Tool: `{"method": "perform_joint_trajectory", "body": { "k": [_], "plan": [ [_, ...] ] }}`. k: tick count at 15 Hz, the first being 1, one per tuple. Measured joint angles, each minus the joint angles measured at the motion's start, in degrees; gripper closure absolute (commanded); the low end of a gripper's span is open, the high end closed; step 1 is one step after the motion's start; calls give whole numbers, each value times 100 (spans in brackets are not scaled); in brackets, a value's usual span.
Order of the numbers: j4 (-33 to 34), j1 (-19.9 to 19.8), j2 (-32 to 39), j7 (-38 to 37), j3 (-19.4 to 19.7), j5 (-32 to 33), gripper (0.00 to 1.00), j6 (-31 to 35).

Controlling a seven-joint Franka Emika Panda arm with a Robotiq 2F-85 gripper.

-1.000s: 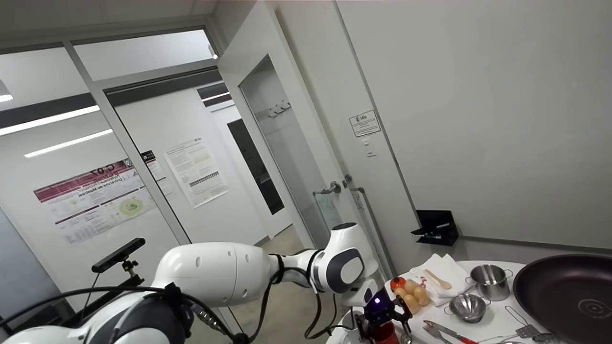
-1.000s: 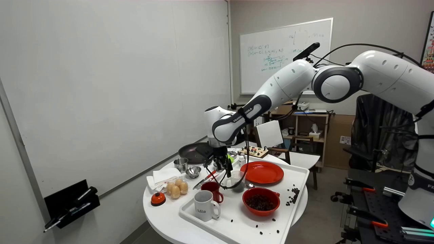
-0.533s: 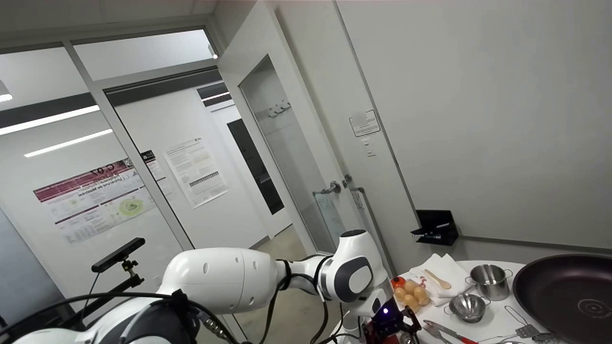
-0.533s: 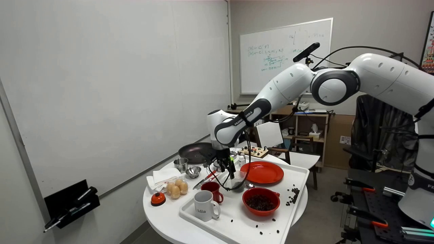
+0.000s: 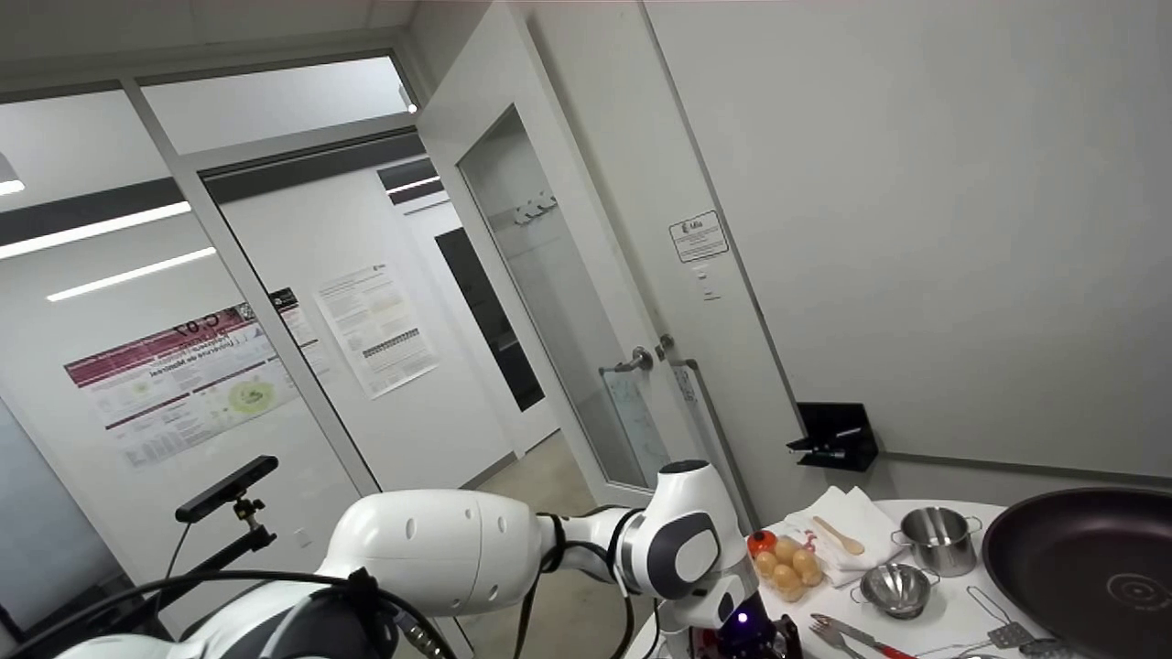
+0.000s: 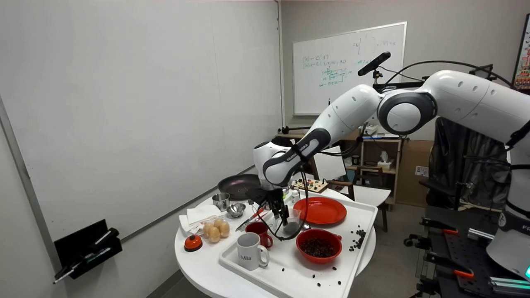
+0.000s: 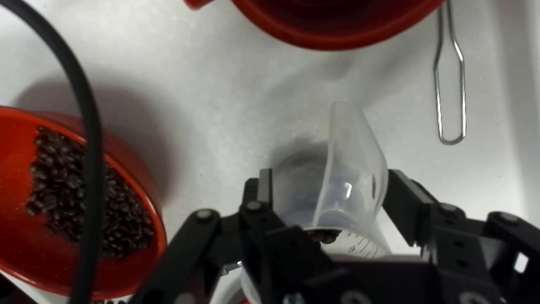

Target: Pour a portion of the contents in the clear jar into the red bowl

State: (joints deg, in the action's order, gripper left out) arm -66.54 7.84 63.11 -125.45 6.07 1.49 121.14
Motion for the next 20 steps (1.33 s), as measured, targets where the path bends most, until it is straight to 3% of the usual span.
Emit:
{"method": "perform_joint_trajectory", "body": {
  "k": [2, 3, 4, 6, 8, 9, 12, 20],
  "plan": [
    [15, -1, 0, 0, 0, 0, 78, 0],
    [27, -1, 0, 0, 0, 0, 35, -3],
    [38, -1, 0, 0, 0, 0, 39, -16],
    [54, -1, 0, 0, 0, 0, 33, -41],
    [70, -1, 0, 0, 0, 0, 72, -41],
    [84, 0, 0, 0, 0, 0, 73, -39],
    [141, 4, -4, 1, 0, 0, 94, -18],
    [200, 16, -65, 42, -15, -1, 91, 22]
  ]
}}
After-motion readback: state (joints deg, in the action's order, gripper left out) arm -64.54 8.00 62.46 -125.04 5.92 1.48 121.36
